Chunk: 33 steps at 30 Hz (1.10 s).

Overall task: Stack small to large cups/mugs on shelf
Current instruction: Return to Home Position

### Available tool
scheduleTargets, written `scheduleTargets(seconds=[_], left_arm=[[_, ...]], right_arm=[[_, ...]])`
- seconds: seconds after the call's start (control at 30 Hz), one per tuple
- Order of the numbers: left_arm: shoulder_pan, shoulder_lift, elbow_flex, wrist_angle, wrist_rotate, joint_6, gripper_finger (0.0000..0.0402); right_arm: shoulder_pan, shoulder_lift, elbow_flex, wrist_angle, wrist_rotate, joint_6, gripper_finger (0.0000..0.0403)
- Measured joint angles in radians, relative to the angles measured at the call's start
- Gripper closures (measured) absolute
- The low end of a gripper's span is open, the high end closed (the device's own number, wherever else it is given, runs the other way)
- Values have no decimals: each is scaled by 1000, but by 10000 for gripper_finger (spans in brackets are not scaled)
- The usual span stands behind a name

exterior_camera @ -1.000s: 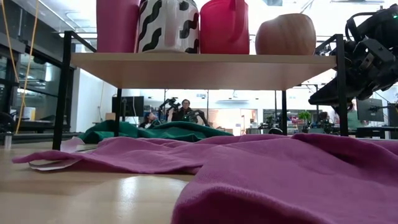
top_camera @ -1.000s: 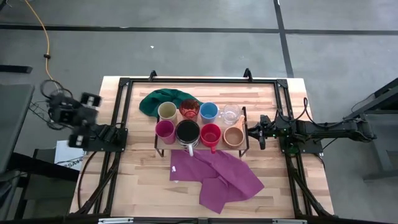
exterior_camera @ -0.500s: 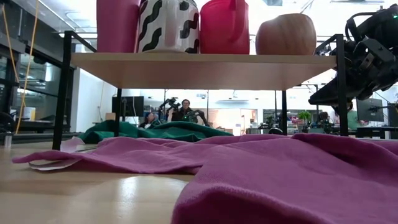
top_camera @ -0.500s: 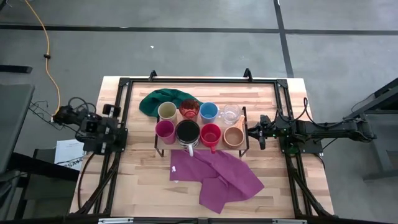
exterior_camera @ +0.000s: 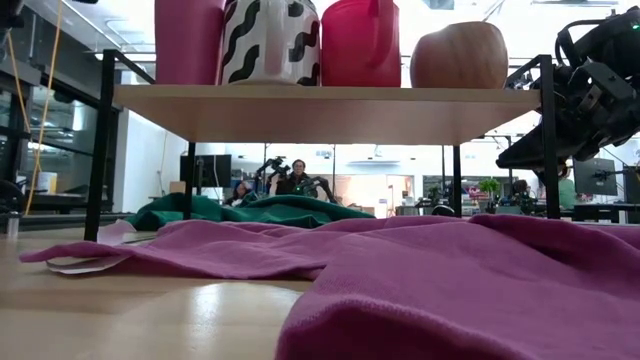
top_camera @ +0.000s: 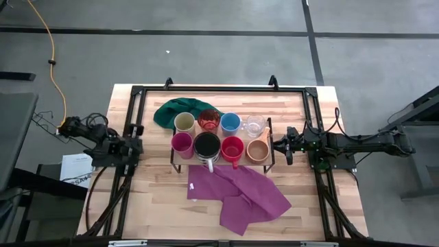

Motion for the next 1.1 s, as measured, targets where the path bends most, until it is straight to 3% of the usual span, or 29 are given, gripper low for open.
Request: scheduleTargets(seconds=[0.2, 0.73, 1.1], left_arm=[[-1, 0, 0, -188, 60, 12, 307], [-1, 0, 0, -554, 24, -2, 307], [-2, 1, 0, -563, -1, -23, 307]], right_arm=[[0, 0, 0, 0, 0, 0, 357], [0, 0, 0, 0, 0, 0, 357], [0, 0, 0, 0, 0, 0, 357]])
